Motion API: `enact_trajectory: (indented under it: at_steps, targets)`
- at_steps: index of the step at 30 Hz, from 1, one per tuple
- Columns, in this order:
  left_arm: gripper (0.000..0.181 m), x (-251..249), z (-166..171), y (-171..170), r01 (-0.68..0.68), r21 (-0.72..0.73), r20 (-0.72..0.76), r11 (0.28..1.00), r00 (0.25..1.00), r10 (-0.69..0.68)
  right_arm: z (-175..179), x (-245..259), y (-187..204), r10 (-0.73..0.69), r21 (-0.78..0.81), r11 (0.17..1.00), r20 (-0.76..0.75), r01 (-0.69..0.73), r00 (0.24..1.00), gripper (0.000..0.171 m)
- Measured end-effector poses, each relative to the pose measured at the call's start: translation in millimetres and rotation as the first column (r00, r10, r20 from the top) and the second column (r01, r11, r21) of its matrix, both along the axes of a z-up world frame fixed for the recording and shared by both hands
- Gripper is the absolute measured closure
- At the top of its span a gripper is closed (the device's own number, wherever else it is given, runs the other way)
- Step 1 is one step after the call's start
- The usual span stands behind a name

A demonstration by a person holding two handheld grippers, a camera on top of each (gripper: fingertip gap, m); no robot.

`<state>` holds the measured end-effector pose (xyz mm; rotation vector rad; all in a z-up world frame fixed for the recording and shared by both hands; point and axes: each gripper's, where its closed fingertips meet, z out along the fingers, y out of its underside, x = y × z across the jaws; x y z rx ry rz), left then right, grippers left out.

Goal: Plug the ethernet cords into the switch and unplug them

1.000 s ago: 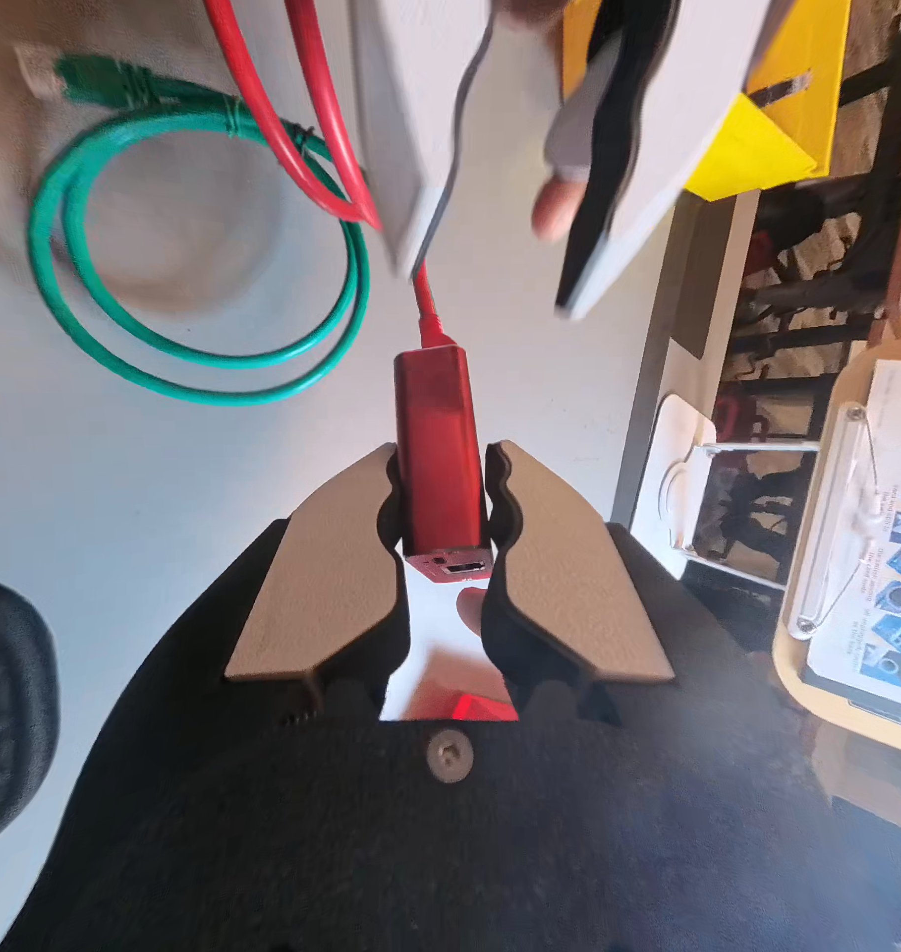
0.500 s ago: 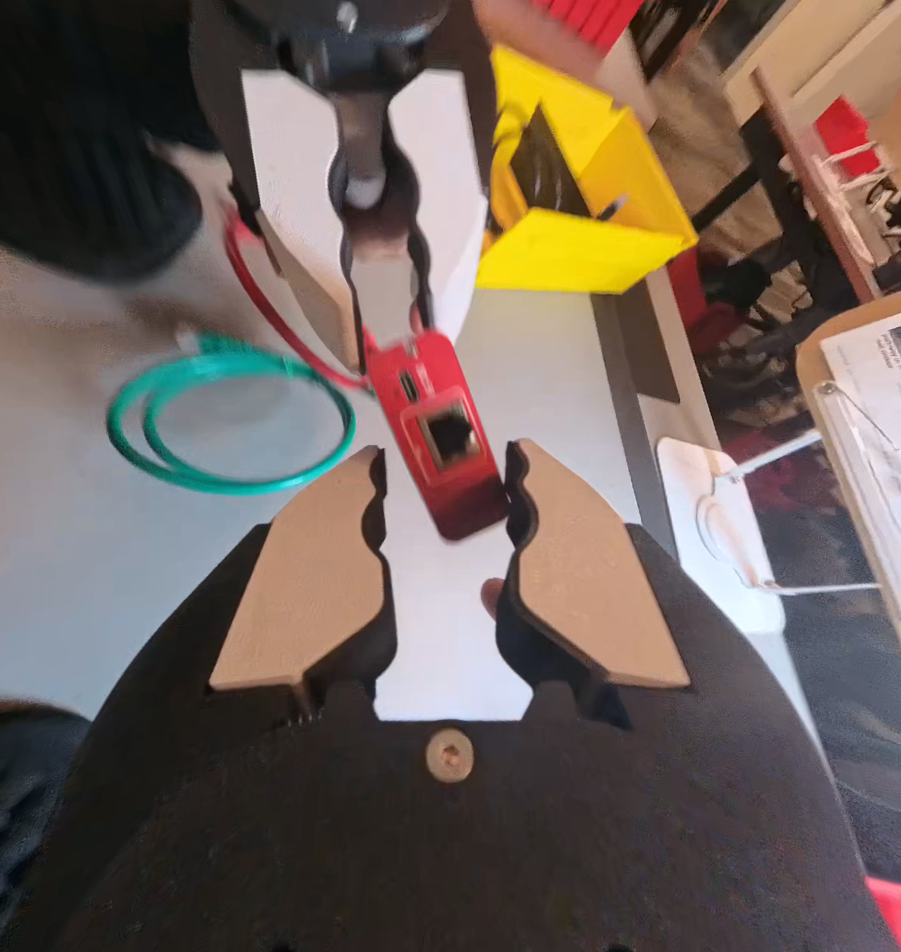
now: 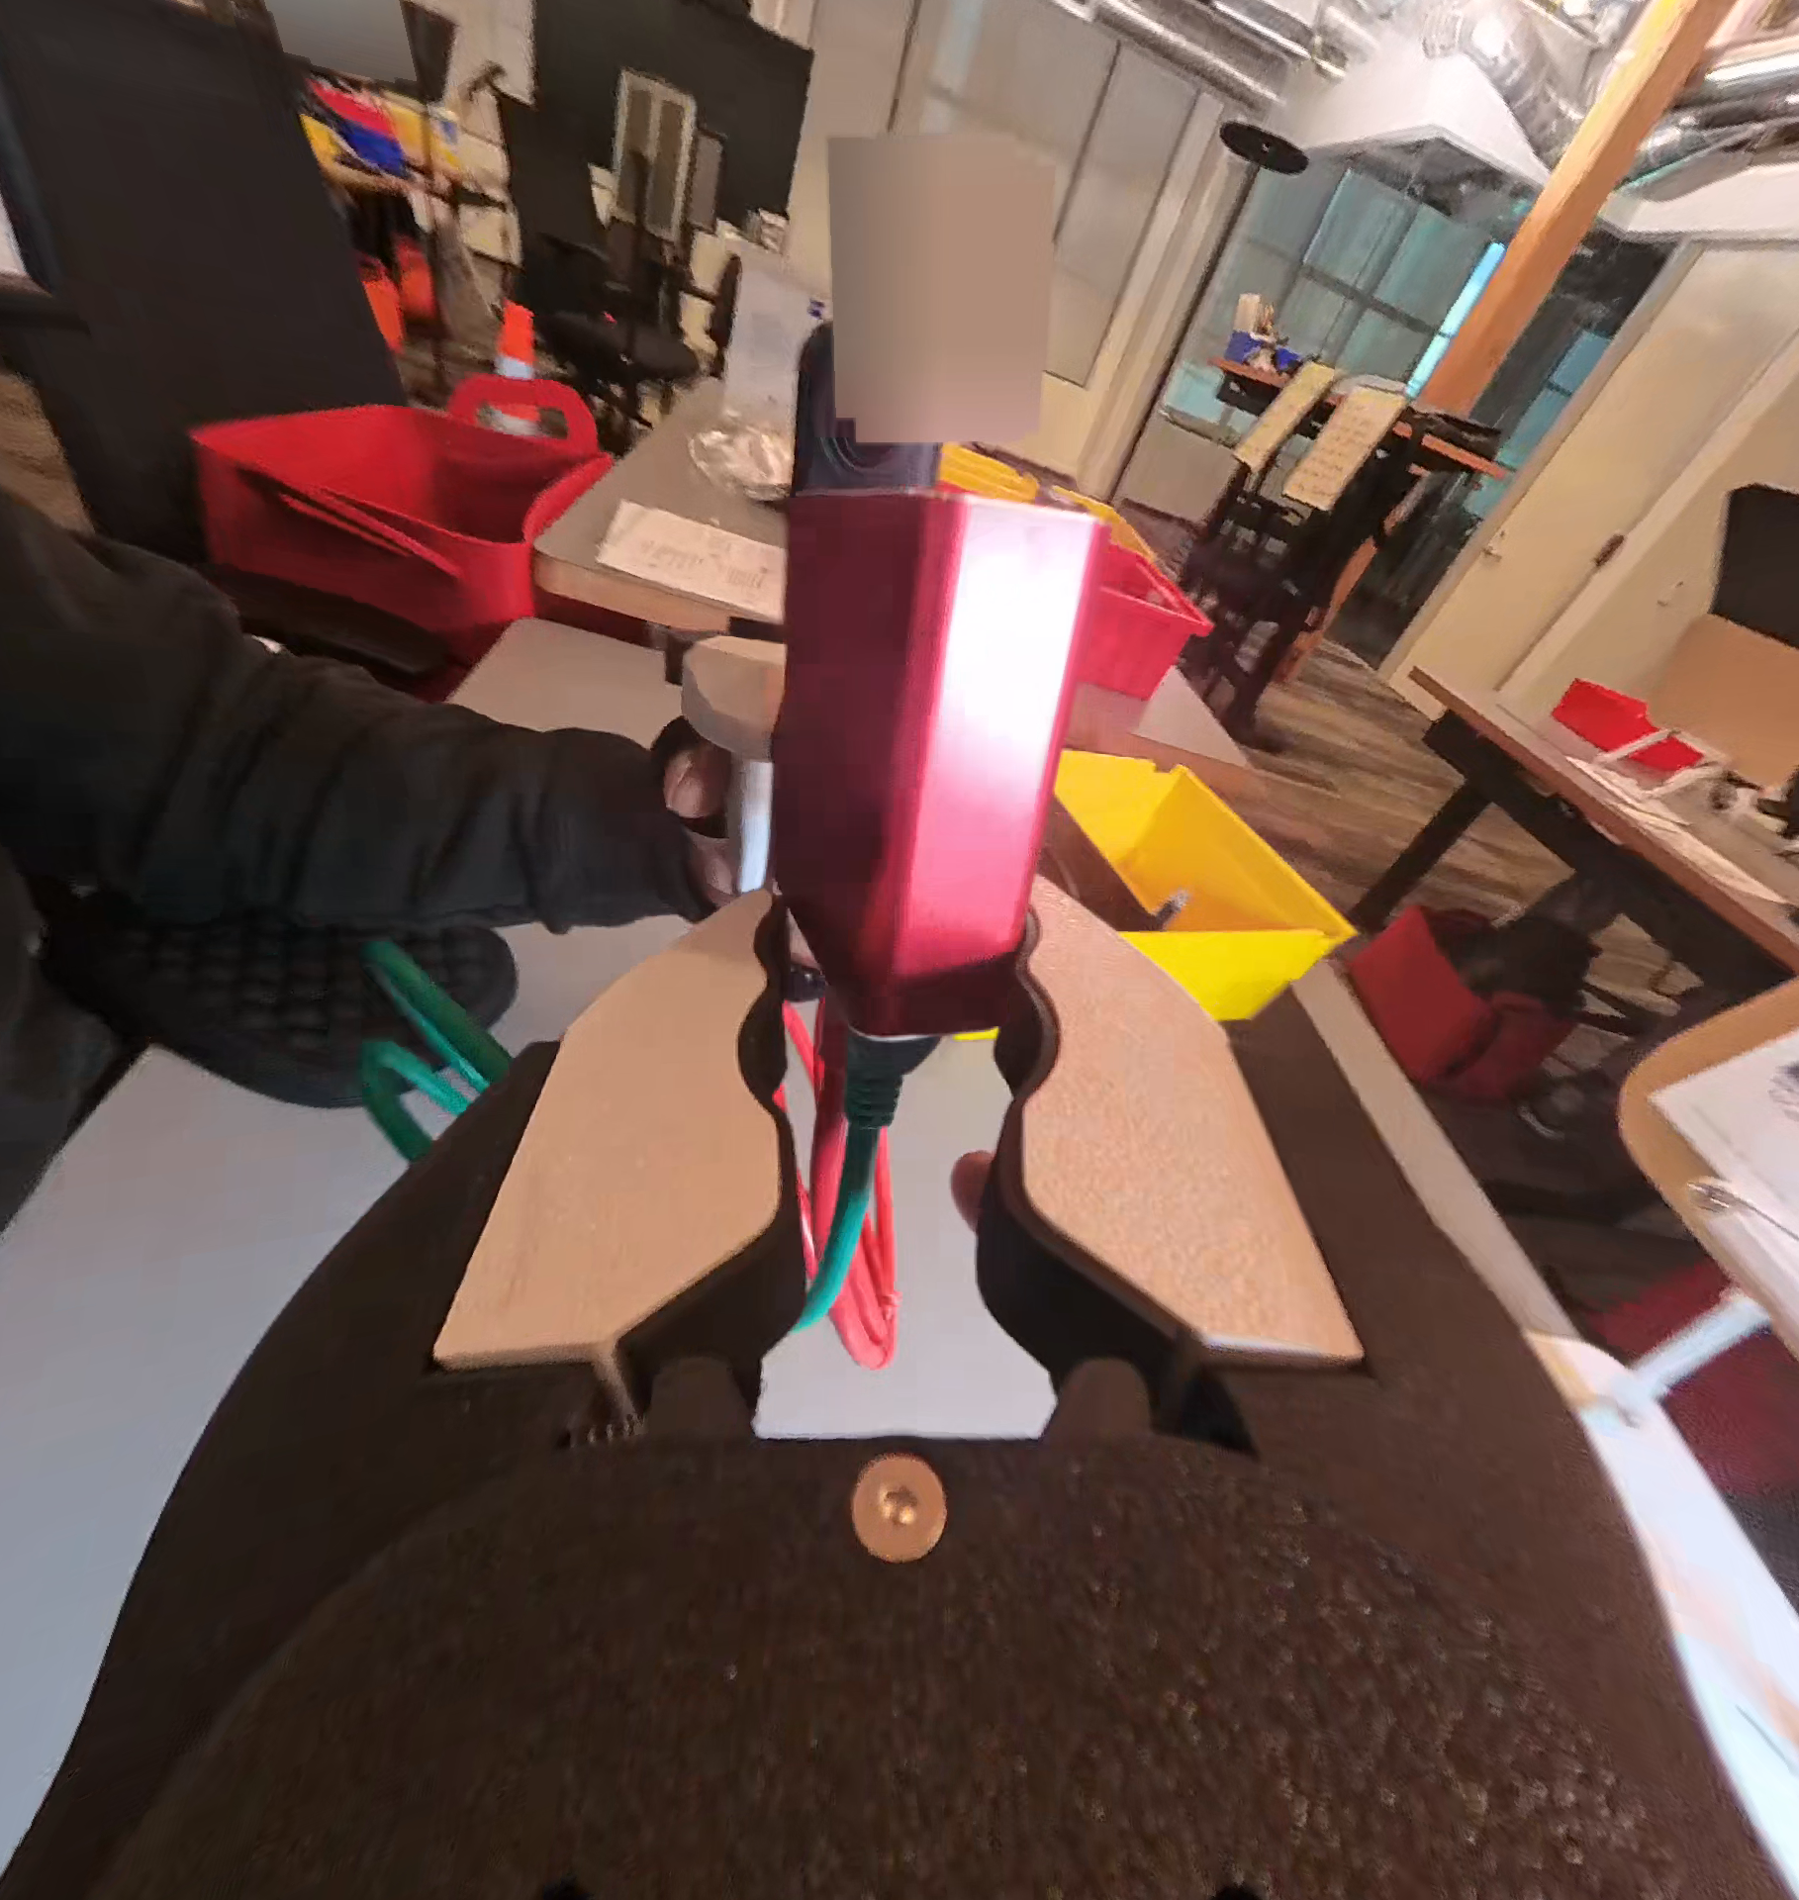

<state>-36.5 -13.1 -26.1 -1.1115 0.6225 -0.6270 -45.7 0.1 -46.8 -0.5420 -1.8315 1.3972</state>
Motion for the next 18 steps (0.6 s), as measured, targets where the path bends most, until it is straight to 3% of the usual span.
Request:
enact_trajectory:
  at_steps: [3,5,8,11,15,18]
  targets:
    - [0.158,-7.2,-11.3,-1.2,0.003,-0.066,-0.006,0.998,1.0,-0.004,-9.7,-0.3,-1.9,0.023,0.02,1.0,0.015,-0.024,1.0,0.141]
    - [0.163,-20.2,-16.6,1.5,-0.053,-0.123,-0.04,0.991,0.998,0.049,-13.5,-1.7,4.1,-0.039,0.087,0.996,0.01,0.038,0.999,0.144]
    - [0.144,-37.1,-19.0,2.1,-0.213,-0.131,-0.166,0.968,0.968,0.191,-24.7,-0.7,15.3,-0.15,0.256,0.956,0.012,0.142,0.989,0.144]
    - [0.129,-29.9,-30.9,4.4,-0.346,-0.11,-0.403,0.932,0.873,0.276,-42.0,-7.5,18.3,-0.254,0.464,0.856,-0.005,0.228,0.967,0.144]
    - [0.149,-17.9,-54.4,12.0,-0.466,0.018,-0.685,0.885,0.639,0.35,-63.1,-19.4,17.6,-0.34,0.655,0.701,-0.039,0.281,0.94,0.144]
    - [0.151,-11.5,-45.5,4.6,-0.428,0.079,-0.679,0.9,0.638,0.363,-56.3,-17.1,10.5,-0.297,0.593,0.759,-0.052,0.268,0.954,0.143]
